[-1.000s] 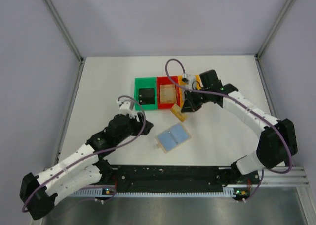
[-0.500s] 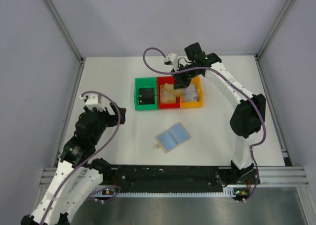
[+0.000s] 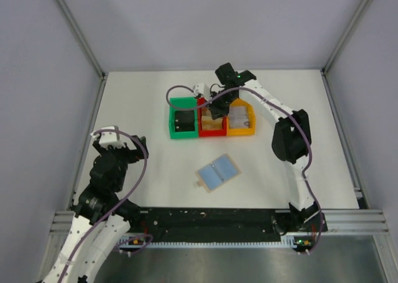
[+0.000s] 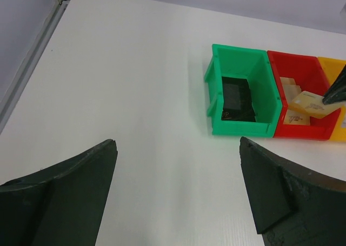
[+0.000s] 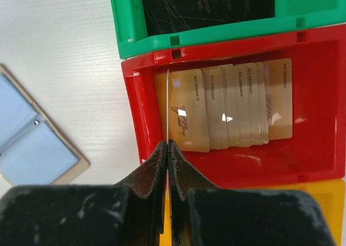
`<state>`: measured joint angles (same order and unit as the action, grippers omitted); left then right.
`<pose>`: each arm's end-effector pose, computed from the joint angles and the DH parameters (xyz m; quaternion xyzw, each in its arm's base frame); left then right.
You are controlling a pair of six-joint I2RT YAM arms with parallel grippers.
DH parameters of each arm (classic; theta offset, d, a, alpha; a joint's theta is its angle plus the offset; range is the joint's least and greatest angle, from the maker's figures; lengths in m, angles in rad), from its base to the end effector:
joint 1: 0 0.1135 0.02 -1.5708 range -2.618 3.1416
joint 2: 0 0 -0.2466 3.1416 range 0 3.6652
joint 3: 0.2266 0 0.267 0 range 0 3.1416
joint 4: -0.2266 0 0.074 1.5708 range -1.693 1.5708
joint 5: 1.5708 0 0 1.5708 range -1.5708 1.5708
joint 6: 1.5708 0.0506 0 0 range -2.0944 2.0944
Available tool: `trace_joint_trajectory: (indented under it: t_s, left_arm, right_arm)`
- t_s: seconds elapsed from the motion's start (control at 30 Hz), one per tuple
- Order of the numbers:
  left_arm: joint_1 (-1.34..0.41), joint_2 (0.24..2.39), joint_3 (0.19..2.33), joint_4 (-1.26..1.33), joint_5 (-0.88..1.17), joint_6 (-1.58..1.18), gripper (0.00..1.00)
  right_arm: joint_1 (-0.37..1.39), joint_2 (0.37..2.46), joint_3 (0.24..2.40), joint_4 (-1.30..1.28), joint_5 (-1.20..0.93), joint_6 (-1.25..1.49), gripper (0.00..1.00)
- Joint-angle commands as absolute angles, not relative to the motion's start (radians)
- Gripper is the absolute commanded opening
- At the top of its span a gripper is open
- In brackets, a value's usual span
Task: Take the credit cards out of the card holder
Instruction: Place the credit card in the storage box.
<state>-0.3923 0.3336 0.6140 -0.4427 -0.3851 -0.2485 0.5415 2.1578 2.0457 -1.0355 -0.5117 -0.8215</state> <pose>0.1364 -0.0359 0.3044 -0.0698 0.7550 -0.0617 0.6491 0.3903 0.2637 0.2416 -0.6371 0.7011 0.2166 0.2357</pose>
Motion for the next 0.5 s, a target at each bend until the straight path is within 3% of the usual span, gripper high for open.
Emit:
trace_joint_trajectory:
  t_s: [0.0, 0.23, 0.27, 0.33, 0.47]
  left_arm:
    - [-0.388, 0.324, 0.603, -0.384, -0.428, -0.221, 0.98]
    - [-0.387, 0.327, 0.600, -0.382, -0.422, -0.219, 0.98]
    - [-0.387, 0.327, 0.600, -0.382, -0.422, -0.218, 0.98]
    - [-0.385, 0.327, 0.600, -0.382, -0.423, -0.218, 0.98]
    - [-0.385, 0.327, 0.597, -0.380, -0.420, -0.219, 0.98]
  right_arm:
    - [0.566, 2.223, 2.094, -1.046, -0.508, -0.910, 0.00]
    - [0.574, 2.278, 2.108, -1.045, -0.463, -0.923, 0.00]
    - [0.574, 2.286, 2.115, -1.039, -0.450, -0.919, 0.05]
    - [0.574, 2.286, 2.125, -1.016, -0.414, -0.901, 0.32]
    - [0.577, 2.237, 2.155, -1.000, -0.425, -0.847, 0.47]
